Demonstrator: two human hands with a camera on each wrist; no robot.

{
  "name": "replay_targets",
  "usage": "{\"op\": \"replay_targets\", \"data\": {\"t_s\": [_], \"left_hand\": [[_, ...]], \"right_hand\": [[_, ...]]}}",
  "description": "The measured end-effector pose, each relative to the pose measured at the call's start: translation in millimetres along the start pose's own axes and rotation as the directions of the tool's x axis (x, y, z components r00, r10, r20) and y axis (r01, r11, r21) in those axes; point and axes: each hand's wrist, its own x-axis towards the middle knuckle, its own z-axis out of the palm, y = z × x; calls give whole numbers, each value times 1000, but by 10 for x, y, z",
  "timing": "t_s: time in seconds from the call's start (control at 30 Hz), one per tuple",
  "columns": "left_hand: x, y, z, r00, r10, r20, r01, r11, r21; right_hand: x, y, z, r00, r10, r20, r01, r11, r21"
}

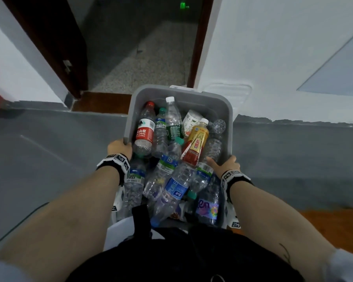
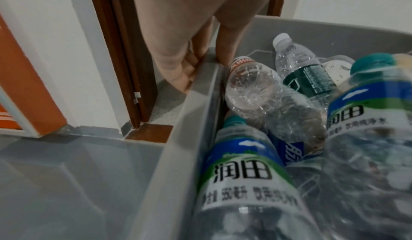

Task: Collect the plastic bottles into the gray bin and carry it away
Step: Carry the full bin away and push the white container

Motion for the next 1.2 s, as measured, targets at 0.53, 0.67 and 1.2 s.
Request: {"op": "replay_targets", "data": {"t_s": [0.53,0.67,1.2], "left_hand": [[1997,1886,40,981,141,134,-142,990,-3],[2202,2398,346,975,159,153,-164,986,24],[2176,4118,2441,982,-128,140,130,992,-7]], "right_hand": [[1442,-1091,-836,959,182,-217,-149,976,162],[1861,-951,-1026,950,239,-201,-195,957,217],[4378,-146,-2550,967,251,39,-247,964,-96]]}}
